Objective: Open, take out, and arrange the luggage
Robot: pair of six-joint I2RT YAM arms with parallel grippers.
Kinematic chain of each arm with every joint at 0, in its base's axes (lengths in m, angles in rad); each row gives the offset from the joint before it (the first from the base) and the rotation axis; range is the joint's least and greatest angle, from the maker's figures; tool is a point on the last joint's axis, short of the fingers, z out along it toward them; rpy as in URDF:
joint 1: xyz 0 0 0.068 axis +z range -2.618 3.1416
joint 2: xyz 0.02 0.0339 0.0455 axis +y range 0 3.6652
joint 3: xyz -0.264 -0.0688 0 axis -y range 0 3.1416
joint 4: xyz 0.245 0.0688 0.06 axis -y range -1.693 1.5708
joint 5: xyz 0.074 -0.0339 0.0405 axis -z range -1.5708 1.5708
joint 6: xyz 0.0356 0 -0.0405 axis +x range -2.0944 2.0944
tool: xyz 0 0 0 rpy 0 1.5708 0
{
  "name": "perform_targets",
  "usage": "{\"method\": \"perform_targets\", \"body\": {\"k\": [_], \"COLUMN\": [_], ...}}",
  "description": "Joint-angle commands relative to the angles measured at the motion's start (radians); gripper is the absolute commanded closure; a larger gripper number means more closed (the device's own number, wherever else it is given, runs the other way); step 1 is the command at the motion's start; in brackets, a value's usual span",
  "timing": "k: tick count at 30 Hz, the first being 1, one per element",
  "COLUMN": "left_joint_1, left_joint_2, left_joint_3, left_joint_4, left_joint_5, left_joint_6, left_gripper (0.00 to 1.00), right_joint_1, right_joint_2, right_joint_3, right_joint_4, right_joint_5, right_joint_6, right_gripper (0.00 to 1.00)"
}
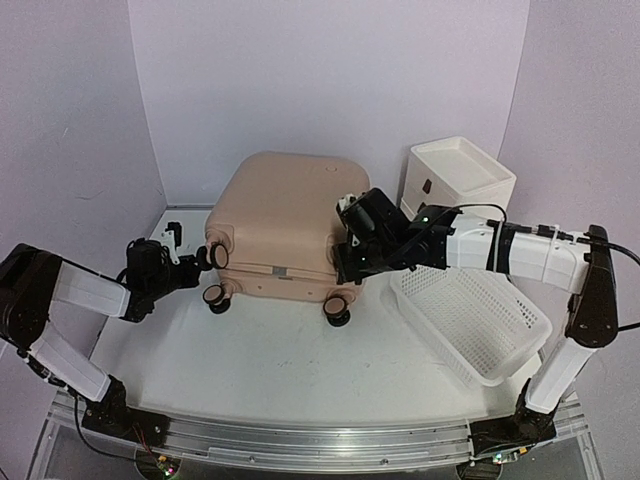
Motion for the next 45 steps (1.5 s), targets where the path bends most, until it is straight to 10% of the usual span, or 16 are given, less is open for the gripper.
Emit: {"method": "perform_targets", "body": {"k": [1, 11, 20, 33, 40, 45], "left_joint_1": [0.143, 0.194, 0.208, 0.198, -0.139, -0.437], "left_joint_2": [0.082, 0.312, 0.186, -0.287, -0.524, -0.416], "left_joint_3": [0.151, 0.394, 0.333, 0.261, 0.331, 0.431], "left_joint_4": [0.034, 0.024, -0.095, -0.559, -0.719, -0.731], "left_joint_5": [-0.051, 0.072, 0.088, 0.361, 0.184, -0.023], "left_joint_6": [-0.049, -0.037, -0.065, -0.143, -0.052, -0.042], "left_gripper": [1.0, 1.0, 0.91, 0.21, 0.11, 0.11], "right_joint_1": [-0.021, -0.022, -0.02, -0.021, -0.022, -0.022], "right_joint_2": [0.019, 0.044, 0.023, -0.171, -0.39, -0.496], "right_joint_3": [-0.042, -0.018, 0.018, 0.029, -0.128, -0.224], "right_joint_4": [-0.161, -0.146, -0.16, -0.223, -0.236, -0.236], "right_joint_5": [-0.169, -0.282, -0.297, -0.326, -0.108, 0.016], "right_joint_6": [-0.254, -0.305, -0.246, -0.171, -0.188, -0.179], "right_gripper": [1.0, 1.0, 0.98, 0.14, 0.02, 0.02]}}
